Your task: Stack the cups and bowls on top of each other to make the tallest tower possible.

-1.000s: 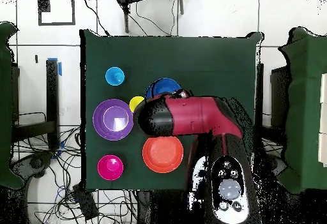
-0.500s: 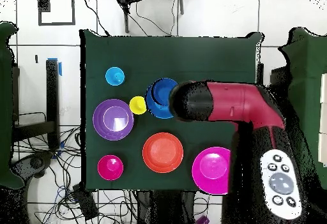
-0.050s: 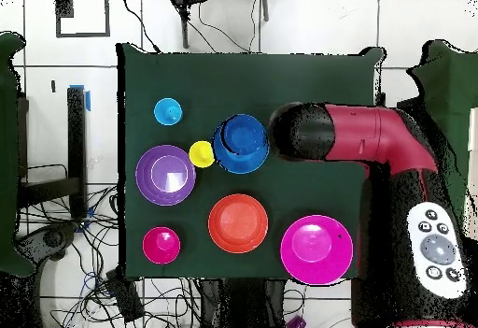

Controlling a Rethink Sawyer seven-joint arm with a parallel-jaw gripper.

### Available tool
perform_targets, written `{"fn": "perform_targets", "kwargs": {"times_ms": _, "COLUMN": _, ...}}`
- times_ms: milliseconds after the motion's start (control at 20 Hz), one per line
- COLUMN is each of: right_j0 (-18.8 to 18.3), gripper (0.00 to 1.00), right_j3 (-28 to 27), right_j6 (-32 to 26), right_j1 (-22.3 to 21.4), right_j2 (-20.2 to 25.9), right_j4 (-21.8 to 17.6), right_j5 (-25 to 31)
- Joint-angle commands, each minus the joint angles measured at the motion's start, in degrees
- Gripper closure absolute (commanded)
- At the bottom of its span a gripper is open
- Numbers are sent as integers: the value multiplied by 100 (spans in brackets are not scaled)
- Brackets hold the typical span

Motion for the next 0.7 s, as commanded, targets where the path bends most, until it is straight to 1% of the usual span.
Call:
{"fn": "perform_targets", "kwargs": {"times_ms": 50, "right_j0": -109, "gripper": 0, "right_j3": -336, "right_j6": -2278, "right_j1": 528, "right_j2": 829, "right_j4": -525, "right_j5": 816}}
{"fn": "perform_targets", "kwargs": {"times_ms": 350, "right_j0": -222, "gripper": 0, "right_j3": -486, "right_j6": -2388, "right_j1": 649, "right_j2": 977, "right_j4": -636, "right_j5": 1006}}
{"fn": "perform_targets", "kwargs": {"times_ms": 700, "right_j0": -350, "gripper": 0, "right_j3": -430, "right_j6": -2465, "right_j1": 523, "right_j2": 1075, "right_j4": -737, "right_j5": 1174}}
